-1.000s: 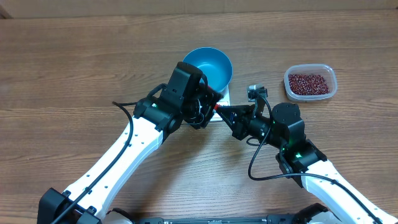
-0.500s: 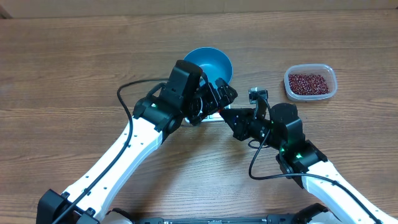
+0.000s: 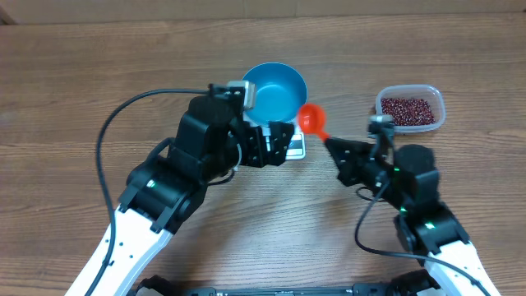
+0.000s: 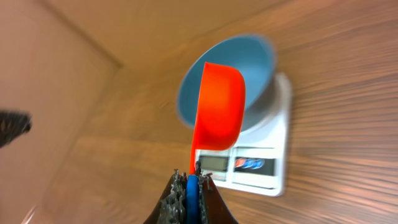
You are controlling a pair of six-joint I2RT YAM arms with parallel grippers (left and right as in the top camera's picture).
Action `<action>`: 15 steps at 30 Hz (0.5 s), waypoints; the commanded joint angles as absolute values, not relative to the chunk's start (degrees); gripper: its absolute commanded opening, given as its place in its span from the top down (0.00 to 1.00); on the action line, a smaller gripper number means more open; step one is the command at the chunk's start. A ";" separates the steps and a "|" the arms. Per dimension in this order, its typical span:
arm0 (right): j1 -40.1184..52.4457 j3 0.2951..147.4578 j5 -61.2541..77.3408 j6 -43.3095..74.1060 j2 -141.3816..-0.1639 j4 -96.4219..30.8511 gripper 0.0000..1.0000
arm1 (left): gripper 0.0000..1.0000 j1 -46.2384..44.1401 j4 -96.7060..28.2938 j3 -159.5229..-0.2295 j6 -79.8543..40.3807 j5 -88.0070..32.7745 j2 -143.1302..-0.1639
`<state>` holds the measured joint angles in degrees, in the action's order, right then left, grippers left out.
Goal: Scoop item into bowl and weigh 150g on scale
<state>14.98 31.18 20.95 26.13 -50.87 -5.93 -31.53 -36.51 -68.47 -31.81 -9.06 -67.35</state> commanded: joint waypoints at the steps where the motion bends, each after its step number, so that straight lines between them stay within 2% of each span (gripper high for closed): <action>1: 11.09 33.15 19.92 23.42 -47.20 -8.51 0.96 | 0.00 -31.75 -39.66 -69.25 -28.27 3.01 -67.20; 4: 9.04 34.06 17.32 19.55 -44.93 -14.37 0.96 | 0.00 -31.75 -44.31 -69.25 -27.31 3.86 -67.51; 8: 8.56 37.60 9.69 15.31 -43.99 -23.27 0.96 | 0.00 -32.05 -45.04 -69.25 -17.39 0.12 -67.59; 15: 8.56 44.31 2.50 11.88 -44.05 -30.22 0.96 | 0.00 -31.99 -44.16 -69.25 -16.75 0.58 -68.10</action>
